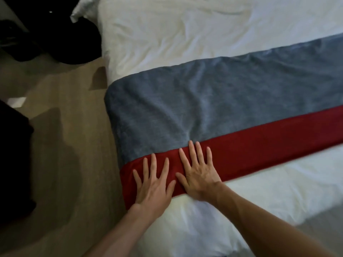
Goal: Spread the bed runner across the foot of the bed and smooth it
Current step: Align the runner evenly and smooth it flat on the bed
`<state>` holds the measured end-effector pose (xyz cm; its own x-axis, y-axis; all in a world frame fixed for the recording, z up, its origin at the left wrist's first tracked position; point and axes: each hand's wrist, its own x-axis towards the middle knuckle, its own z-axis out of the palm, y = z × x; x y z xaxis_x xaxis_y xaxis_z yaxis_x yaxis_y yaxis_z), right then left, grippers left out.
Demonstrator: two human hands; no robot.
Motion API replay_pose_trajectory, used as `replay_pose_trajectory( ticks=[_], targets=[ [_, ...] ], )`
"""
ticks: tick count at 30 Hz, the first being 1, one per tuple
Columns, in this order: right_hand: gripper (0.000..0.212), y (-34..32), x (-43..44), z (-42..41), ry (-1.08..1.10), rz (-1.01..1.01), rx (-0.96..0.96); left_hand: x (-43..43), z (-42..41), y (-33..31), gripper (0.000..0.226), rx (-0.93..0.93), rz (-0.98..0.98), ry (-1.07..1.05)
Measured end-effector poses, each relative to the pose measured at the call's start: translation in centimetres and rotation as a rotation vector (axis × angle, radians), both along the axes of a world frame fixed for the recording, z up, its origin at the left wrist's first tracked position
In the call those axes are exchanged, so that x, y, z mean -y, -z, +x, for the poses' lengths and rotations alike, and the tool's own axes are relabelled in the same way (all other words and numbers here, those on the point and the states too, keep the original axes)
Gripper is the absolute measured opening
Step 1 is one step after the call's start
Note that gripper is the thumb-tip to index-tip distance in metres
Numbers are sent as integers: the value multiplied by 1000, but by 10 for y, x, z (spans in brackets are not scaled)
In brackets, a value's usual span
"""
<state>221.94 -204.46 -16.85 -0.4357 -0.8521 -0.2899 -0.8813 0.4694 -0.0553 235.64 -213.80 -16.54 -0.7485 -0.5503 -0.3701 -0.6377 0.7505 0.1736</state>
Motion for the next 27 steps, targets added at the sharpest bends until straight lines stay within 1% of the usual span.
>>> replay_pose_trajectory(
  ticks=[4, 7, 10, 14, 18, 20, 22, 25, 27],
  targets=[
    [74, 4, -1, 3, 41, -22, -39, 28, -1, 3, 77, -91, -139, 219],
    [74, 7, 0, 6, 94, -42, -47, 49, -8, 4, 80, -112, -174, 347],
    [73, 8, 2, 6, 126, -48, -29, 52, -8, 9, 79, -117, -165, 362],
    [74, 5, 2, 7, 138, -42, -30, 51, -7, 13, 79, -104, -105, 360],
    [74, -1, 4, 7, 152, -50, -27, 56, -11, 3, 81, -37, -76, 389],
    [72, -4, 4, 8, 165, -66, -10, 58, -13, -5, 80, 6, -109, 425],
    [70, -8, 6, 9, 183, -93, 21, 61, -18, -19, 77, -13, -176, 523],
    [66, -14, 7, 14, 275, -162, 50, 83, -40, -30, 65, -149, -201, 731],
    [63, -15, 10, 22, 356, -206, 54, 103, -62, -29, 62, -176, -209, 790]
  ],
)
